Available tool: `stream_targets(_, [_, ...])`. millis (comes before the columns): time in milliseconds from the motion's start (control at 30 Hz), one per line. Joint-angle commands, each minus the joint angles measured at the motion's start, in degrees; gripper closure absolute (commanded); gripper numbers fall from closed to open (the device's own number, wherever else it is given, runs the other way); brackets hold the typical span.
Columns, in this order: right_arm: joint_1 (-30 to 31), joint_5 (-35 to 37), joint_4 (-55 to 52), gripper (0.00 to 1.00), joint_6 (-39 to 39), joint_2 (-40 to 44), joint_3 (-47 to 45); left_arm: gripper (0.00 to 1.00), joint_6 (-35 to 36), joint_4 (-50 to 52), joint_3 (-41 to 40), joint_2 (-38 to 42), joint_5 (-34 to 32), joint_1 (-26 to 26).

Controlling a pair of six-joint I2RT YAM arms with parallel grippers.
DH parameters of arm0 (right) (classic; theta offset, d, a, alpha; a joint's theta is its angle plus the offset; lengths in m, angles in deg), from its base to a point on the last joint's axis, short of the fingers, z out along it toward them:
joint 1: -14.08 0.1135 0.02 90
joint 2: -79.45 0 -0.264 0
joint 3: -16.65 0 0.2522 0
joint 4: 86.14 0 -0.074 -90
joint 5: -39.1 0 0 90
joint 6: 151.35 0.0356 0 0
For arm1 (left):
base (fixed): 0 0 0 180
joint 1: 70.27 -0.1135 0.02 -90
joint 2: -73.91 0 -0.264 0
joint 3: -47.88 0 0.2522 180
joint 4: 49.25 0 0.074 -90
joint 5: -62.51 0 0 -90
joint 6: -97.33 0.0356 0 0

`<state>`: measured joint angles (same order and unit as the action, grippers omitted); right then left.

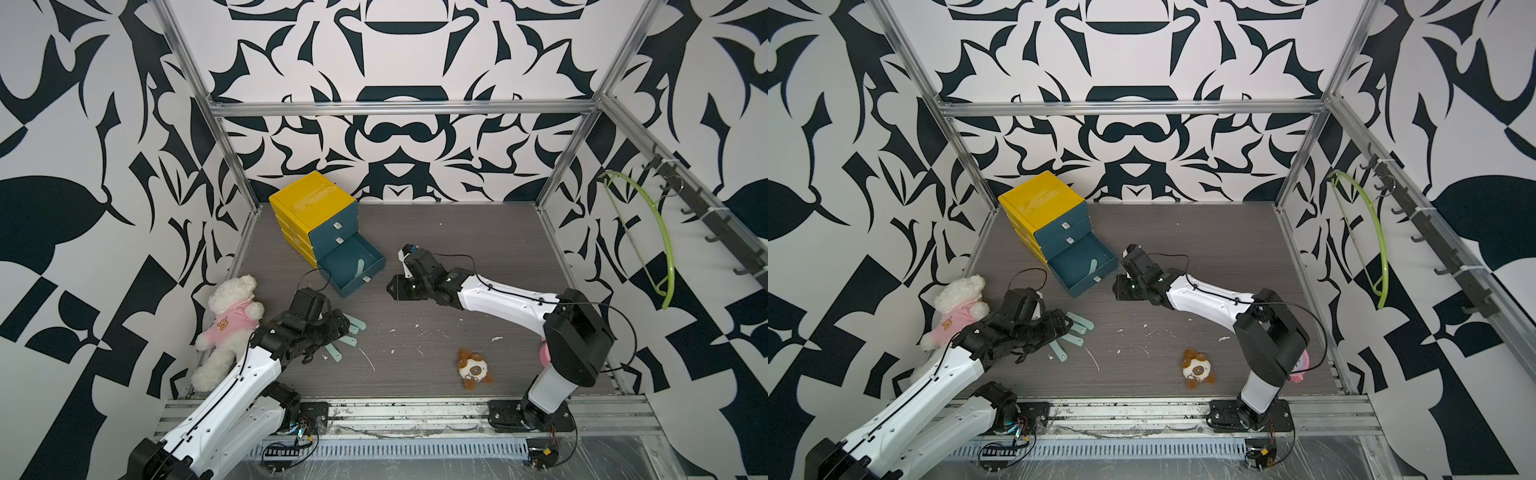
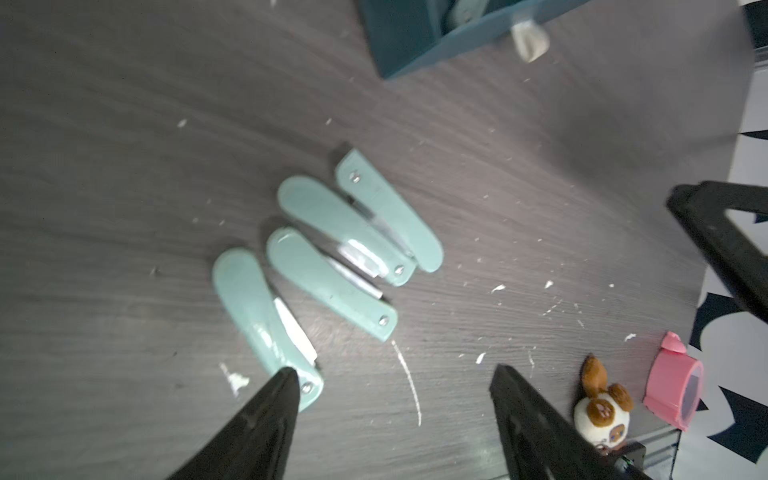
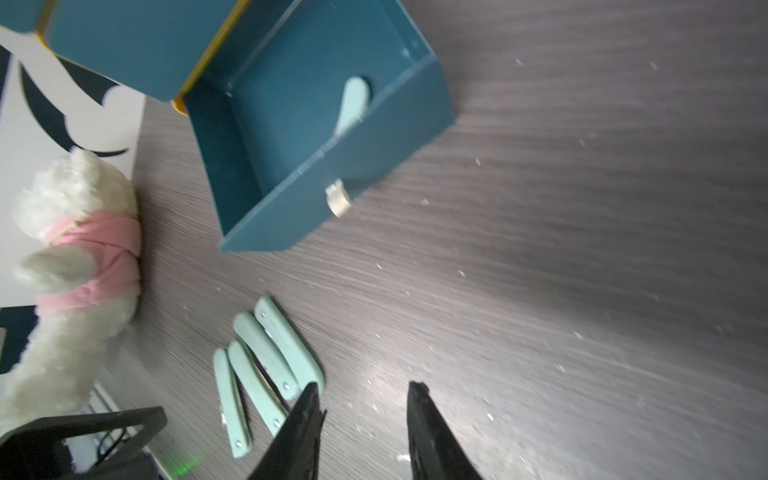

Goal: Place the fruit knives into the drawer by color
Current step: Pick up the fruit knife from the center of the board.

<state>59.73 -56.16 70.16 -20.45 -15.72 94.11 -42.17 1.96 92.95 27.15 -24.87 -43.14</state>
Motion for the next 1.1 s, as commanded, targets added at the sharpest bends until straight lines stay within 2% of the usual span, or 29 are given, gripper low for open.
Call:
stream_targets(0, [0.3, 2.7, 2.9, 0.64, 0.8, 3.9, -2.3, 0.24, -3.0, 6.9, -0.8, 0.9, -1.2, 0.2])
stream_targets(100, [0.3, 3.5, 3.3, 0.64, 0.7, 5.4, -4.6, 0.3, -2.6, 8.1, -0.5, -1.3, -1.6, 0.2])
stream_targets(267, [0.3, 4.2, 3.8, 0.65, 0.5, 7.2, -7.5, 0.46, -3.8, 2.8, -1.8, -9.5, 2.1, 0.2])
stream_targets(433, [0.2, 4.5, 4.0, 0.66, -0.1, 9.1, -9.6, 0.48, -1.7, 2.6, 0.5, -18.7, 2.0, 0.2])
stream_targets(800, [0.2, 4.6, 6.9, 0.66, 0.1, 10.4, -13.6, 0.51, 0.9, 5.3, 5.3, -25.8, -4.4, 0.2])
stream_targets(833, [0.1, 4.6, 7.0, 0.66, 0.1, 10.3, -13.8, 0.52, 1.1, 5.1, 5.2, -28.2, -4.7, 0.2])
stream_targets(1000, [0.0, 4.1, 7.5, 0.66, 0.1, 10.1, -14.3, 0.56, 1.6, 4.0, 4.1, -30.5, -5.0, 0.2])
stream_targets(1067, [-0.1, 4.1, 7.6, 0.66, 0.1, 10.1, -14.5, 0.61, 1.7, 3.4, 4.0, -31.1, -4.9, 0.2])
